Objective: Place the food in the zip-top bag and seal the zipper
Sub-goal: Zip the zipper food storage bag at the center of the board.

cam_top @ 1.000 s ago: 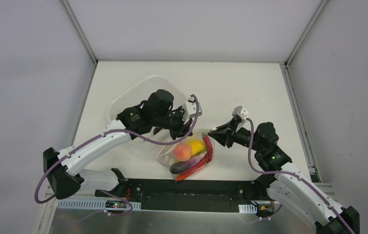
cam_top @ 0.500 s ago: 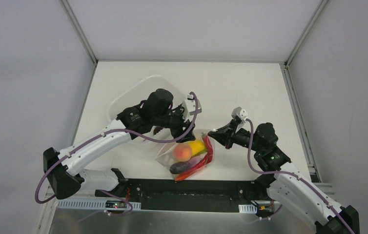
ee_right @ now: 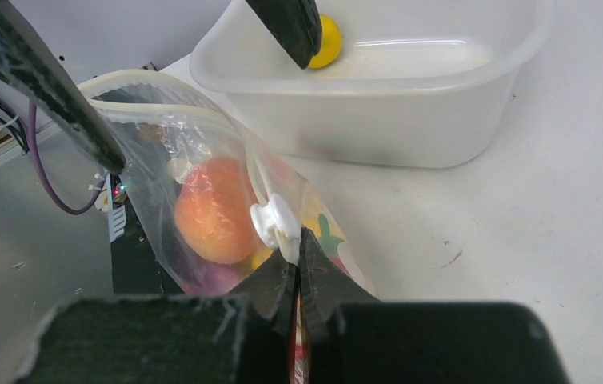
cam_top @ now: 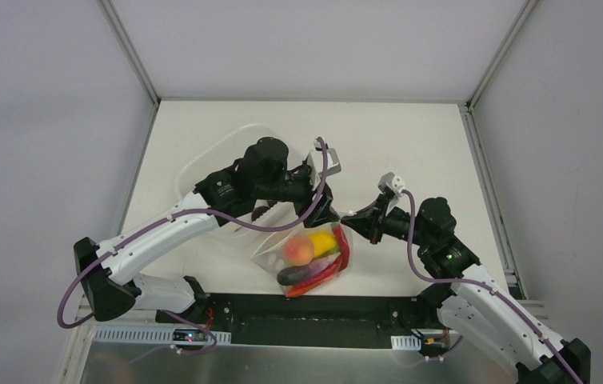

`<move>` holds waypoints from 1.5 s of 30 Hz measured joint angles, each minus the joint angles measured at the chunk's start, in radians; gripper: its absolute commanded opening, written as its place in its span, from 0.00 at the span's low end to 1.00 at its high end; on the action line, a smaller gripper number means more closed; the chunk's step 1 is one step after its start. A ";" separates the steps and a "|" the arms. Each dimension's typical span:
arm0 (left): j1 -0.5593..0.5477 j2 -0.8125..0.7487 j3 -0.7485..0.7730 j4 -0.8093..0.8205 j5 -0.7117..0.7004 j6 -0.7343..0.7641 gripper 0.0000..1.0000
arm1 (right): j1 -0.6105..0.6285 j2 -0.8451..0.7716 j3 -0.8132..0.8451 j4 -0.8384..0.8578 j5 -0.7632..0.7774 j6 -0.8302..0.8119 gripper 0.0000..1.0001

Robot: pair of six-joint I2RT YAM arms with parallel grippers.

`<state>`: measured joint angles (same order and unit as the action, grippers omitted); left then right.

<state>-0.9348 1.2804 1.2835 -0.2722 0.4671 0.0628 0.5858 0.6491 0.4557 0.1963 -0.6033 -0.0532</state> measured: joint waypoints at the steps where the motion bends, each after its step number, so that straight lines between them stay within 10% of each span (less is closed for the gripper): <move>1: -0.009 0.010 0.008 0.006 0.004 0.002 0.62 | 0.000 -0.002 0.000 -0.004 -0.002 0.000 0.00; 29: -0.086 0.124 0.044 -0.002 -0.008 0.019 0.00 | 0.000 -0.027 0.001 -0.030 -0.031 0.002 0.00; 45: -0.087 0.079 0.022 -0.036 -0.045 0.095 0.00 | 0.001 -0.045 0.006 -0.040 0.000 0.023 0.00</move>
<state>-1.0214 1.3590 1.3052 -0.3084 0.4221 0.1574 0.5869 0.6044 0.4622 0.1562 -0.6029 -0.0299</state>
